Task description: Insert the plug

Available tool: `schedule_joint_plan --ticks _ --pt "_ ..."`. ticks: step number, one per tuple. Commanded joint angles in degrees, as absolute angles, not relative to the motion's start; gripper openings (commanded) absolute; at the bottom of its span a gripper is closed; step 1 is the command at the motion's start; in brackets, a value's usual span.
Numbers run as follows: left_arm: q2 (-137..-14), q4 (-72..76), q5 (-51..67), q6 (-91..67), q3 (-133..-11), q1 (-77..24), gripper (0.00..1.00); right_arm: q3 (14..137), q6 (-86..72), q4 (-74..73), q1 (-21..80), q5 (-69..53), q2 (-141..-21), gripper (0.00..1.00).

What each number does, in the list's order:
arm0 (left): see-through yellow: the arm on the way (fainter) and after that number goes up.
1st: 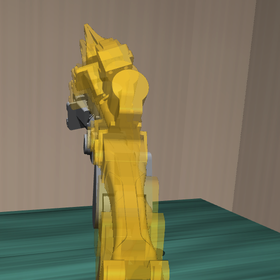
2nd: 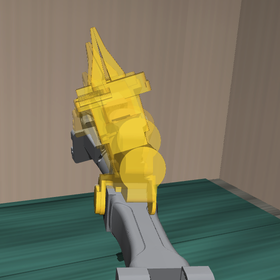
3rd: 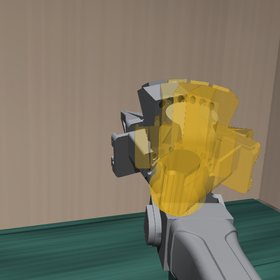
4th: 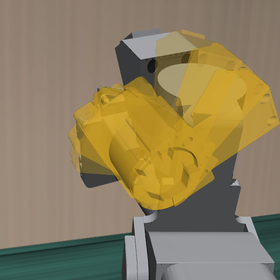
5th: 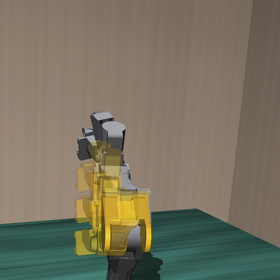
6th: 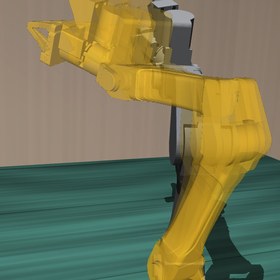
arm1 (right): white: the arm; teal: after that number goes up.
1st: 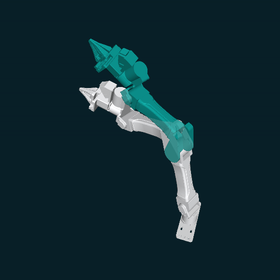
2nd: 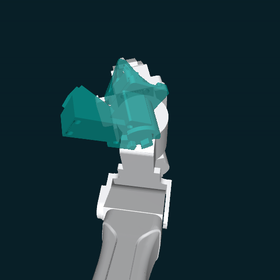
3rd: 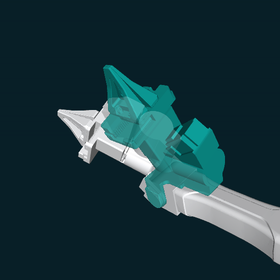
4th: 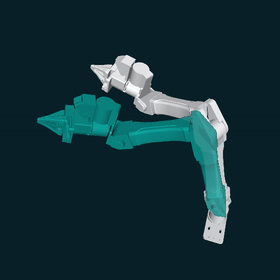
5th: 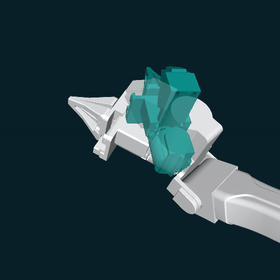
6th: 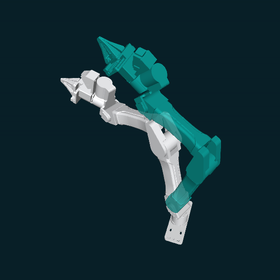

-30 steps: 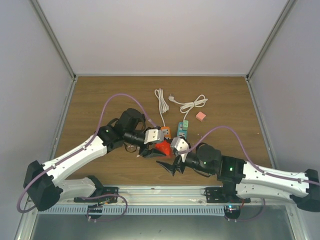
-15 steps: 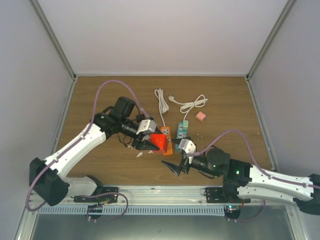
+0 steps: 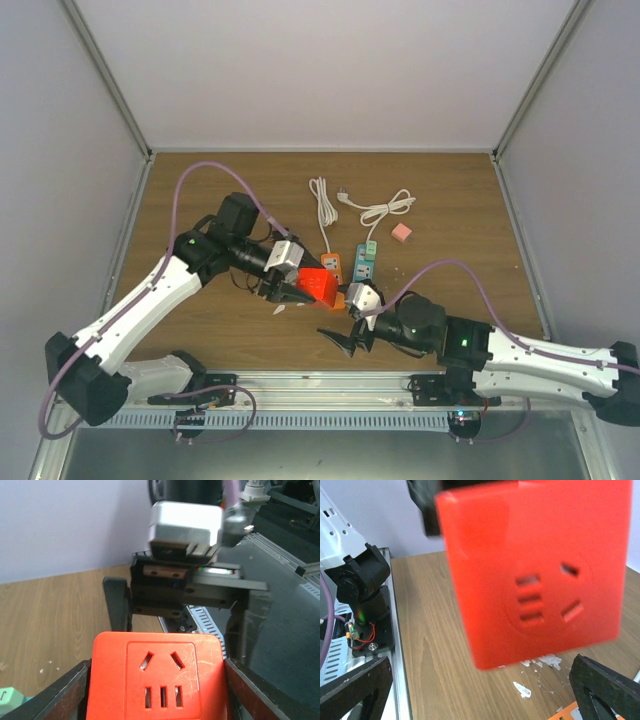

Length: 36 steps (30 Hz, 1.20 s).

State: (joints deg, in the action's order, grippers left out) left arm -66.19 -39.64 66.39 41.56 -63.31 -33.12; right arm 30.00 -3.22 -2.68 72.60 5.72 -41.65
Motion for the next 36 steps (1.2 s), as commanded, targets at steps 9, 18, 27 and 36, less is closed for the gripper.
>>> schedule_joint_plan --ticks 9,18,27,36 --pt "-70.1 -36.2 64.4 39.7 -63.9 -35.4 0.04 35.6 -1.0 -4.3 72.8 8.3 -43.2 1.0" --pt "-69.3 -35.9 64.3 39.8 -63.5 -36.9 0.06 37.0 -0.7 -3.8 72.8 20.0 -40.8 1.0" --pt "-69.7 -35.8 64.5 39.9 -63.7 -37.5 0.06 39.0 1.7 -6.1 72.7 11.7 -41.9 0.99" --pt "-69.4 -36.0 64.5 40.2 -63.7 -38.0 0.08 40.6 2.4 -6.9 72.7 4.8 -46.2 0.95"
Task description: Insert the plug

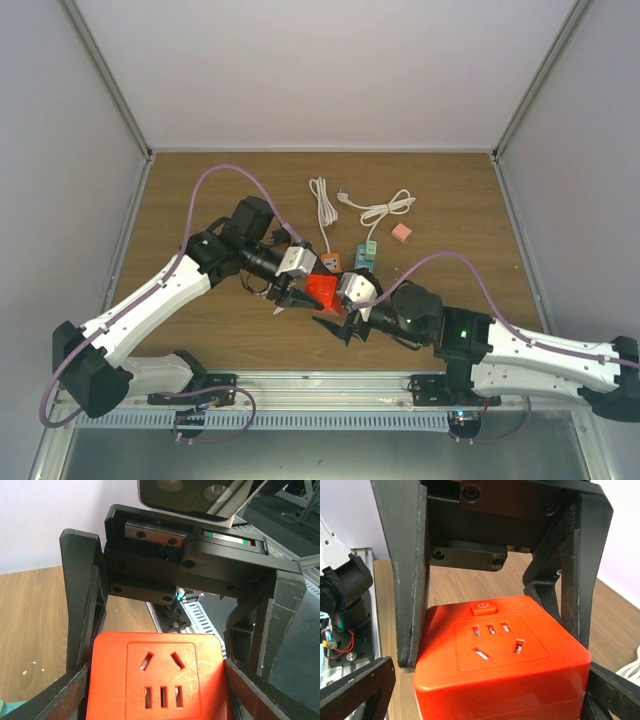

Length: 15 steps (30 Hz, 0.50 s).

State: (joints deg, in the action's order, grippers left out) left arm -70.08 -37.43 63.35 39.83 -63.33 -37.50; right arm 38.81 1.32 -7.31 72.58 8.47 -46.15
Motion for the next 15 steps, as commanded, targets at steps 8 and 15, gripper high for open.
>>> schedule_joint_plan --ticks 8,15 --pt "-69.6 -36.0 64.6 40.4 -63.9 -38.0 0.08 40.4 1.9 -7.8 72.6 5.5 -45.7 0.75" --pt "-69.1 -34.3 62.9 38.3 -63.8 -37.9 0.2 40.4 1.2 -8.1 72.5 6.2 -46.8 0.23"
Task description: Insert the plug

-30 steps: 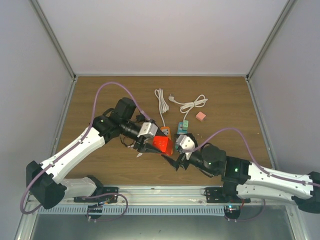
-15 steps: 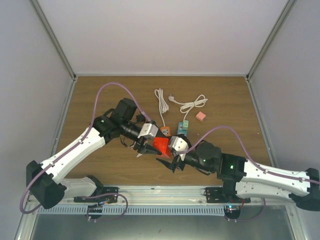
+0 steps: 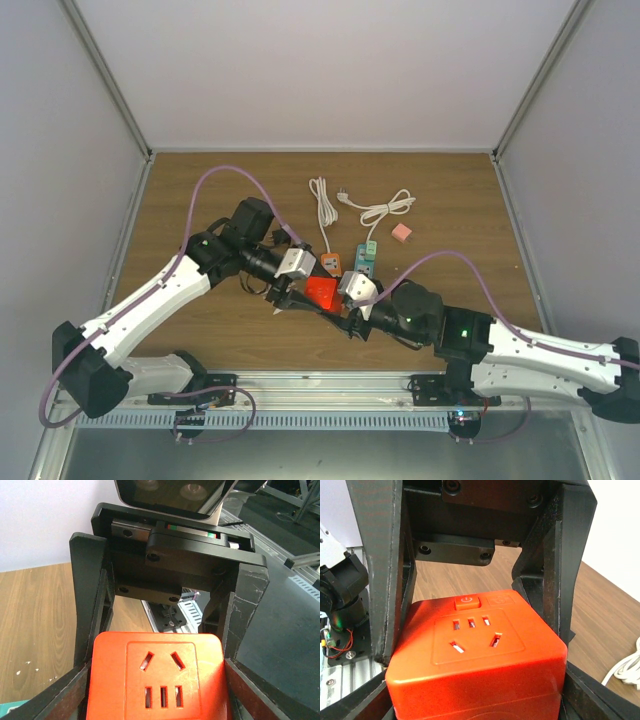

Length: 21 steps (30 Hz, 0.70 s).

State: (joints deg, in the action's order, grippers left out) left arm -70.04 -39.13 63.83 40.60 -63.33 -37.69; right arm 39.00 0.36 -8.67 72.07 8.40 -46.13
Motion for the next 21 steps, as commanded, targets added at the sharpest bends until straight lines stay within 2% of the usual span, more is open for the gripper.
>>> schedule_joint_plan --ticks 1,3,5,6,12,21 --pt "-68.6 -33.5 62.2 37.4 -63.6 -37.9 0.24 40.4 1.0 -8.1 72.5 6.2 -46.8 0.17" --pt "-67.3 -30.6 60.4 34.6 -62.8 -37.4 0.34 40.1 0.7 -8.0 72.5 6.0 -46.3 0.06" --pt "-65.4 -27.4 59.3 31.5 -62.0 -36.6 0.95 39.3 0.3 -7.6 72.4 5.7 -45.4 0.02" --pt "-64.3 -25.5 58.8 29.8 -61.5 -36.0 0.98 38.8 0.1 -7.3 72.4 5.7 -44.7 0.01" --pt "-57.5 -15.3 57.0 20.5 -57.3 -32.8 0.99 37.0 -0.8 -6.2 72.4 5.0 -41.2 0.01" --pt "-56.3 -9.9 58.0 15.8 -55.5 -30.1 0.99 35.9 -1.7 -5.4 72.5 3.8 -40.6 0.01"
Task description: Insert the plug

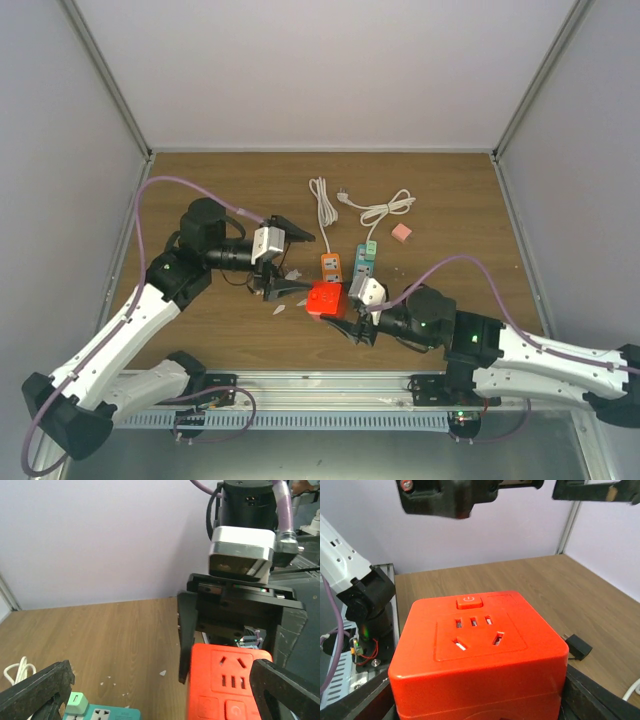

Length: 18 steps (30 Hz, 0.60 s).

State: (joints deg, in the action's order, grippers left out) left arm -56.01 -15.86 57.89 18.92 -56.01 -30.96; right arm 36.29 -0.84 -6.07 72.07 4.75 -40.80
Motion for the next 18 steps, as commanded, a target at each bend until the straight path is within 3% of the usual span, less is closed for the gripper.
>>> schedule_joint_plan --ticks 1,13,18 --pt "-56.7 -10.1 58.3 15.7 -55.6 -30.1 0.99 35.9 -1.7 -5.2 72.5 3.9 -40.6 0.01" --pt "-57.6 0.7 72.3 13.2 -45.8 -30.3 0.99 33.3 -2.5 -1.3 72.4 5.4 -31.9 0.0" --pt "-58.2 7.3 69.5 9.2 -42.3 -33.5 0.99 32.6 -2.1 -0.2 72.4 4.3 -31.8 0.0"
